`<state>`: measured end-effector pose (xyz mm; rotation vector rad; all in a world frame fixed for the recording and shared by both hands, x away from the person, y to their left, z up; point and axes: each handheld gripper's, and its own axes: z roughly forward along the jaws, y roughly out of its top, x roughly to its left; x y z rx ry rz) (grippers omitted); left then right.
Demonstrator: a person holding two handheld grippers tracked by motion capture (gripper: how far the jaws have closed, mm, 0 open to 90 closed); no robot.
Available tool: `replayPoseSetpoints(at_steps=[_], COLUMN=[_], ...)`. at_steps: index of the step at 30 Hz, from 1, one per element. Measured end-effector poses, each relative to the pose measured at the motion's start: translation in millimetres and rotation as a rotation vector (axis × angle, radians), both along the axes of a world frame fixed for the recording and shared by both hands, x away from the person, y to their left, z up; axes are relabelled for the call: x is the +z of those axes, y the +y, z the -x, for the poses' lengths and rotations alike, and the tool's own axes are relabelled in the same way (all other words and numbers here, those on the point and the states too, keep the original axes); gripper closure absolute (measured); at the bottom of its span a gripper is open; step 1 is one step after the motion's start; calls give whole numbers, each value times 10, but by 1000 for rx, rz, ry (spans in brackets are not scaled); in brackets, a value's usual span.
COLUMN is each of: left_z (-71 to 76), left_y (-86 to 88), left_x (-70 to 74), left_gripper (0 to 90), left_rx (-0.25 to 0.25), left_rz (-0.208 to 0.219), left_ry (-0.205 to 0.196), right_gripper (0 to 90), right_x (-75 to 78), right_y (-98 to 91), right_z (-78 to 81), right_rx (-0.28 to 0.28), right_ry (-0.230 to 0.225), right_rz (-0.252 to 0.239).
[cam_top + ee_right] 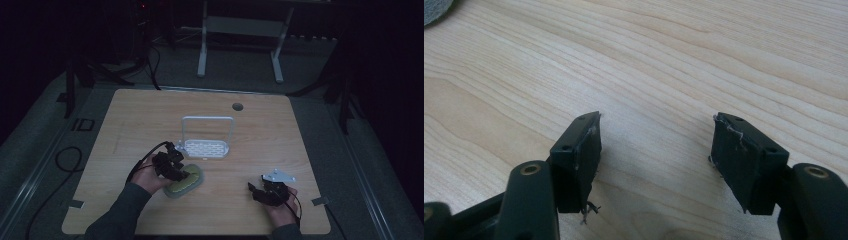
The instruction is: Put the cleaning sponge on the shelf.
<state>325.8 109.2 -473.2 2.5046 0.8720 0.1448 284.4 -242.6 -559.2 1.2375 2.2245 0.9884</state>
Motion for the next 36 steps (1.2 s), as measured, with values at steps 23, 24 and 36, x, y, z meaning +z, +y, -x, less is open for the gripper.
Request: replayPoseSetpoints(at_steps=[23,24,36], left_z=[-98,-99,-141], left_y=[-66,-71,-101], left_x=[-27,-30,-22], left_gripper=[576,576,576], left_rx=[-30,-29,-40], left_rz=[-72,-74,-112], left_ry=[69,74,99], right_gripper=[360,360,359], right_x=[0,0,0], right_y=[1,1,1], right_z=[1,1,1], right_rx=[-1,-1,0], right_ry=[2,1,1], right_rz=[-1,-1,-1])
